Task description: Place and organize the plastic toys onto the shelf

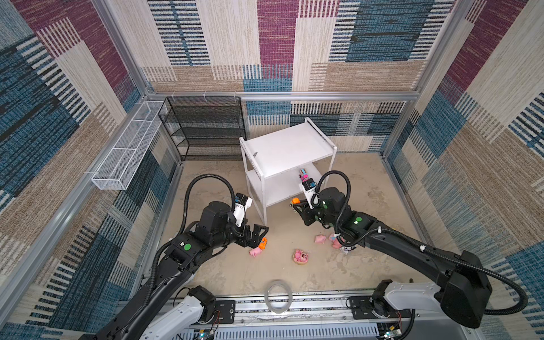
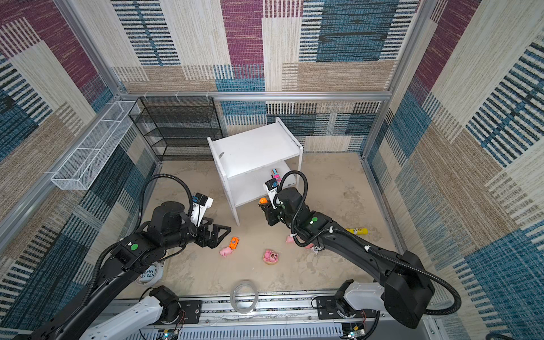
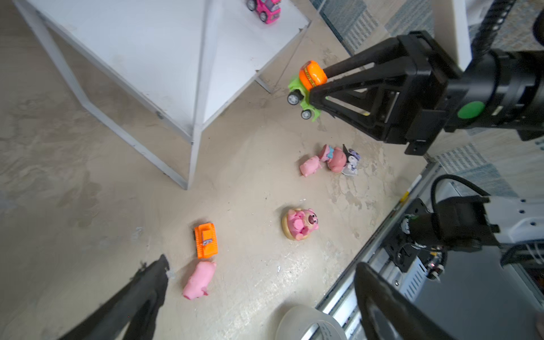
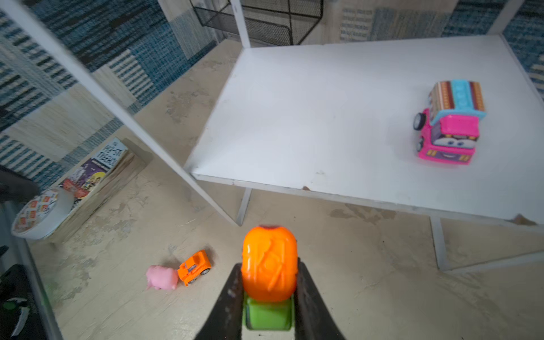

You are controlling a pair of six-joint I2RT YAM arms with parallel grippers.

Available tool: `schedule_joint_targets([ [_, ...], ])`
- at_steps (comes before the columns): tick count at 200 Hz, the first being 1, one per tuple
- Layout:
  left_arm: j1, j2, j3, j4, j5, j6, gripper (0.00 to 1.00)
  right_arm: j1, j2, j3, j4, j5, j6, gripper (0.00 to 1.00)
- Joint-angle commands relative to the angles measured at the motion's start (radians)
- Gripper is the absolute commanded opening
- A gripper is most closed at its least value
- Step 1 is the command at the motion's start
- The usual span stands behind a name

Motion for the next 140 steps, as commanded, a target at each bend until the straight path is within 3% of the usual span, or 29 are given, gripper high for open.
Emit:
schedule_joint_targets([
  [1,-0.024,0.014,0.012,0.086,0.167,0.058,0.99,-0.009,-0.067,-0.026,0.019,-0.232,-0.107,0.23],
  [24,-0.041,0.033,0.026,0.086,0.261,0.117,0.99,-0.010,-0.103,-0.035,-0.071,-0.453,-0.167,0.23],
  [66,-0.078,0.072,0.045,0.065,0.415,0.219,0.91,-0.010,-0.187,-0.075,-0.116,-0.695,-0.210,0.23],
  [96,-0.123,0.109,0.052,0.041,0.514,0.284,0.88,-0.007,-0.164,-0.060,-0.154,-0.804,-0.244,0.23],
  [140,-0.169,0.127,0.059,0.014,0.536,0.328,0.79,0.003,-0.135,-0.035,-0.218,-0.892,-0.304,0.22],
])
